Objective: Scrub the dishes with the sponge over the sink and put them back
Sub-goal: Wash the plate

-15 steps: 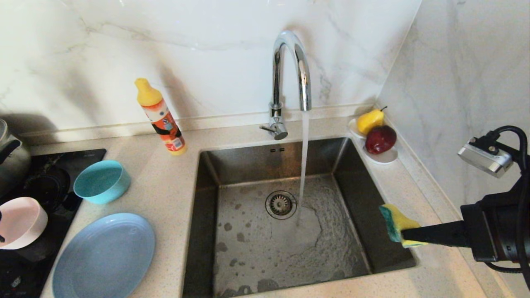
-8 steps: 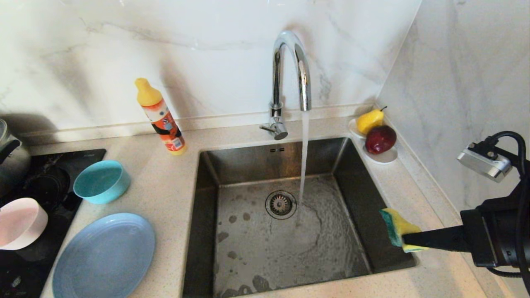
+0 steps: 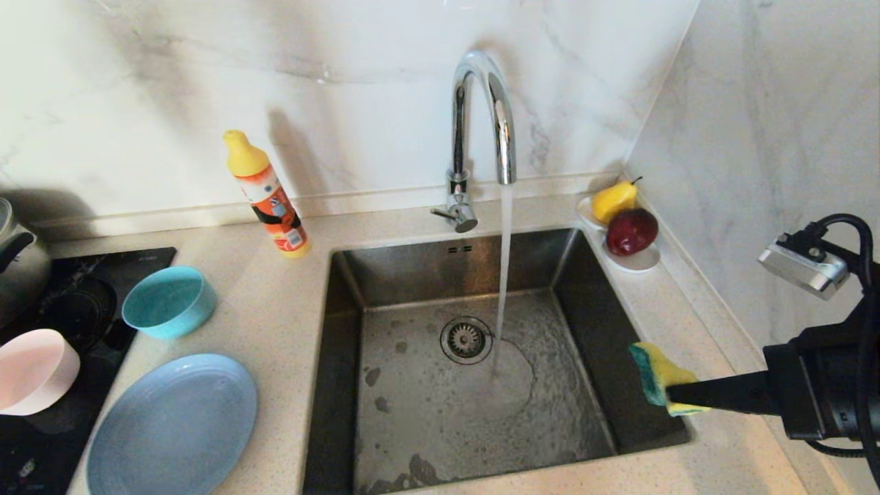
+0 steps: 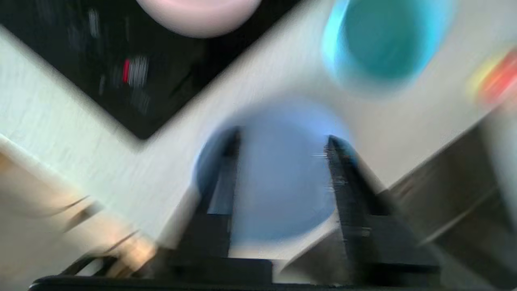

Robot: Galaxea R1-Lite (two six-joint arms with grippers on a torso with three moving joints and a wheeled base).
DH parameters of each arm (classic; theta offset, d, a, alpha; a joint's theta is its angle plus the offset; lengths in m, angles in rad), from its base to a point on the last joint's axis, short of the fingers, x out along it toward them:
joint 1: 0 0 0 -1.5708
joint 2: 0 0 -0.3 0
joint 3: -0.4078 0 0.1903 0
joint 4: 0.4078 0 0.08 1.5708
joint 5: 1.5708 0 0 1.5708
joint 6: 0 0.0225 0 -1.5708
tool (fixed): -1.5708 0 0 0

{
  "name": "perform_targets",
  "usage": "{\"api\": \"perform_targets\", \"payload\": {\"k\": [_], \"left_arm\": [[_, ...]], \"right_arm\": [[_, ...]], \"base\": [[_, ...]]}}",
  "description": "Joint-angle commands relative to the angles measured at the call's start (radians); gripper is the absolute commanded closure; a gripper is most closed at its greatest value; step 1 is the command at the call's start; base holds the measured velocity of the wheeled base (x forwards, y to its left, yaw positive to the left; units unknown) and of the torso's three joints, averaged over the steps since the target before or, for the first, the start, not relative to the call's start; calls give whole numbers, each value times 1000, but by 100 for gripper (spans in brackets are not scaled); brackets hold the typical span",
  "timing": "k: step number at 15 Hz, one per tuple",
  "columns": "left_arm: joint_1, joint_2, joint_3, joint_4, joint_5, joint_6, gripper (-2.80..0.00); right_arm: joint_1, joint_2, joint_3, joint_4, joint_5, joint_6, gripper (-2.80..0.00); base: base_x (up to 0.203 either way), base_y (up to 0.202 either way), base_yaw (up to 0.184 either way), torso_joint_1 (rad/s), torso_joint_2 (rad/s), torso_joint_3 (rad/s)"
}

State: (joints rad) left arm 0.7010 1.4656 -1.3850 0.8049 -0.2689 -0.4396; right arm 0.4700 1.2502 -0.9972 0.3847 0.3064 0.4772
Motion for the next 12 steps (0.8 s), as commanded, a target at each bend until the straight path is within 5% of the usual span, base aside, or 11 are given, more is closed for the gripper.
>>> {"api": "perform_targets", "payload": {"k": [1,6,7,12], "left_arm": [[-48,-32,105,26,20,83,0],[-67,42,378,-134,39,157,0],[-67,73,406,-175,40,156,-280],[-67,153,471,-229,33,154,-280]], "right_arm": [[3,1,2,3,2,3,0],[9,-1,6,3,2,6,0],[9,-2,9,3,2,6,0],[9,5,6,2,0,4,0]], "base": [[0,0,0,0,0,0],[0,0,0,0,0,0],[0,0,0,0,0,0],[0,0,0,0,0,0]]}}
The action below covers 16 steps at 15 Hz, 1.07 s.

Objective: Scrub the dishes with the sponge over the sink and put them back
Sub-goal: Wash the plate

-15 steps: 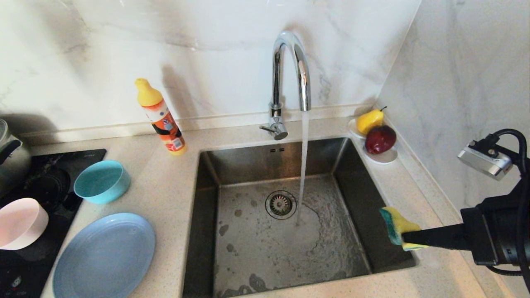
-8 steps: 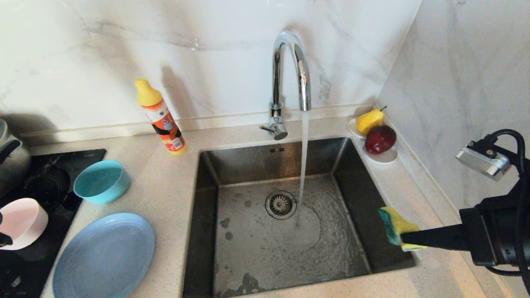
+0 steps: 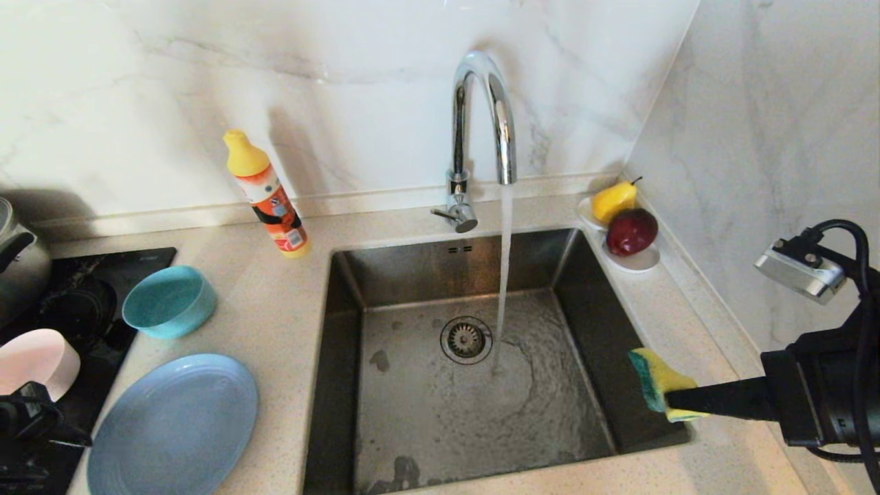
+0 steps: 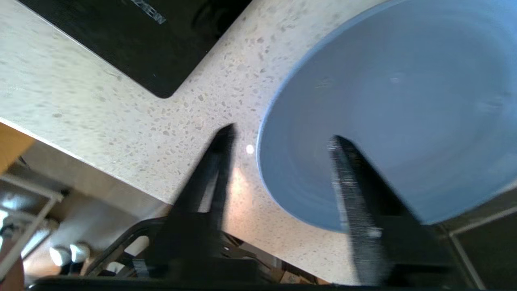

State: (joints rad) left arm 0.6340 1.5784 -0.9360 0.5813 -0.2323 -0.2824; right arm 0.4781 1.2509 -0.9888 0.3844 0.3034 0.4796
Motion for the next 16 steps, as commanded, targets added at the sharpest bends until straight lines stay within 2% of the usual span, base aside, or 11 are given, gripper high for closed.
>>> {"api": "perform_targets", "payload": {"k": [1,7,10,13,16], "left_arm": [[0,44,38,-27,-20,-5,-280],[1,99,118,-137,-132,-9,-280],[1,107,155,-224,-146,-13,-280],[1,105,156,-241,-204,-20,-280],[0,100,174,-301,-222,-23,-280]], "right_arm": [[1,2,2,2,3,1,0],[-4,-5,35,1,3,0,0],[-7,-4,39,2,3,2,0],[-7,-2,51,-2,5,1,0],[-9,-1,83,-55,5,2,0]], "base": [[0,0,0,0,0,0],[0,0,0,0,0,0],[0,0,0,0,0,0],[0,0,0,0,0,0],[0,0,0,0,0,0]]}}
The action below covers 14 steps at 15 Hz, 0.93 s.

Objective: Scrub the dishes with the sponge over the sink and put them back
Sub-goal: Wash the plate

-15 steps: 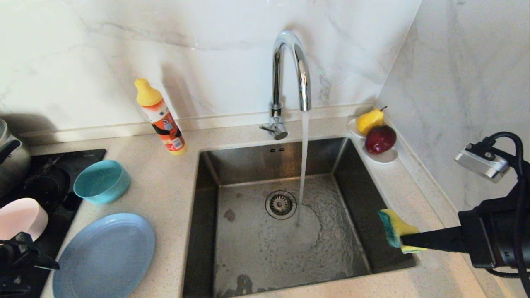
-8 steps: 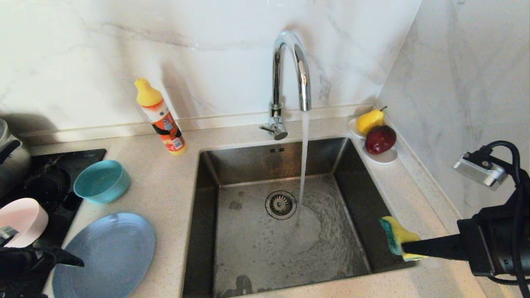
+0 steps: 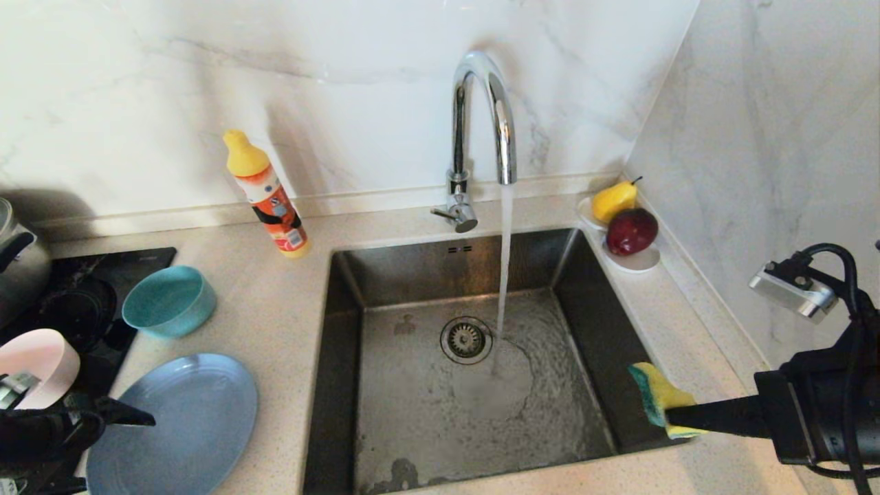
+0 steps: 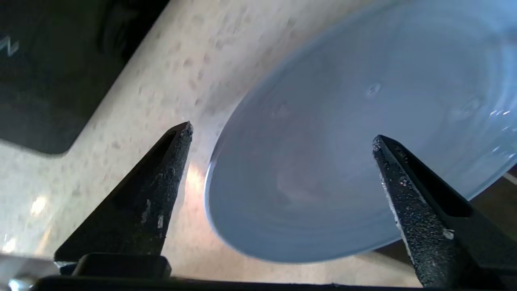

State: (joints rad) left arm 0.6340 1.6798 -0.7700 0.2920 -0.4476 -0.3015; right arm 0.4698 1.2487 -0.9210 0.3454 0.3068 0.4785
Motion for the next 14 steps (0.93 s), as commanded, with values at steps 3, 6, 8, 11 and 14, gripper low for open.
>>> {"api": "perform_targets", "payload": {"k": [3,6,8,11,14], "left_arm": [[-1,0,14,-32,-8,-4,-280],[-2,-3,29,-77,-16,-5,-280],[-3,-6,37,-90,-37,-4,-280],[-31,-20,43,-94,-42,-5,-280],[-38,-17,48,-121,-42,-5,-280]], "right_arm": [[0,1,34,-49,2,5,0],[0,4,36,-47,2,5,0],[0,6,48,-52,3,2,0],[-1,15,48,-66,3,0,0],[-2,17,66,-84,5,1,0]], "base": [[0,0,0,0,0,0],[0,0,0,0,0,0],[0,0,0,0,0,0],[0,0,0,0,0,0],[0,0,0,0,0,0]]}}
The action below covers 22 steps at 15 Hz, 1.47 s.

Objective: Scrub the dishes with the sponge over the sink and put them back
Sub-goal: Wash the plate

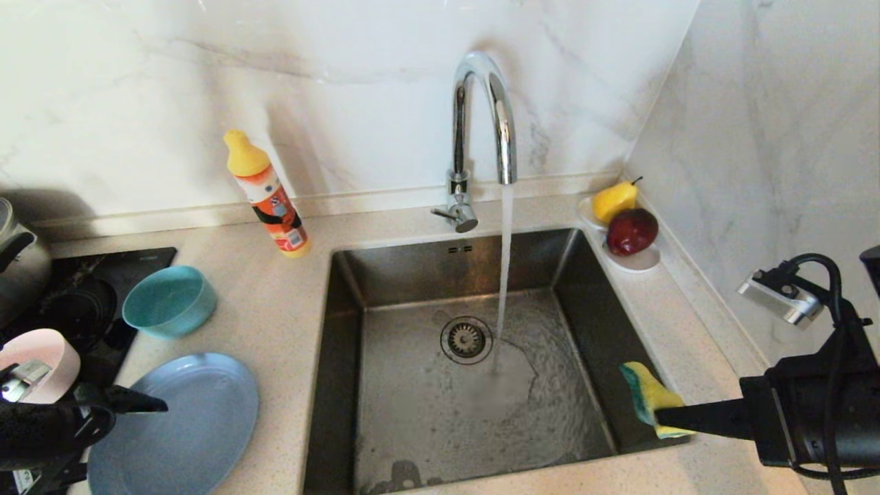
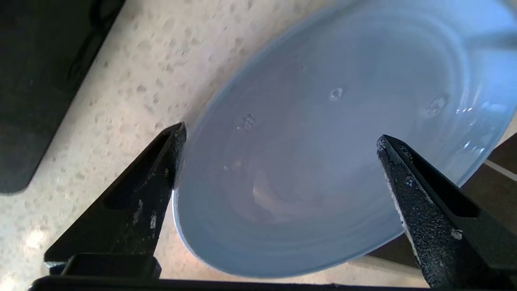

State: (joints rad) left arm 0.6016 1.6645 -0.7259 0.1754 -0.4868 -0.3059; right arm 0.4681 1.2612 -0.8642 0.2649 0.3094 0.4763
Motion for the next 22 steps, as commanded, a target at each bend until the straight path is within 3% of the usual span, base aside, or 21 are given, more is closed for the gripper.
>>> {"api": "perform_targets", "payload": {"k": [1,3,4,17,22], "left_arm": [[-6,0,5,-7,-2,-1,-280],[-6,8,6,-7,-1,-1,-280],[-7,12,10,-5,-1,1,0],[-8,-30,46,-20,-16,14,0],[-9,-181,67,2,-47,26,0]], "right_arm": [[0,4,17,-9,2,4,0],[-2,7,27,-24,2,4,0],[-3,10,28,-31,1,4,0],[-17,28,28,-52,2,4,0],[-16,32,24,-52,4,4,0]], "base": [[0,0,0,0,0,0],[0,0,0,0,0,0],[0,0,0,0,0,0],[0,0,0,0,0,0],[0,0,0,0,0,0]]}}
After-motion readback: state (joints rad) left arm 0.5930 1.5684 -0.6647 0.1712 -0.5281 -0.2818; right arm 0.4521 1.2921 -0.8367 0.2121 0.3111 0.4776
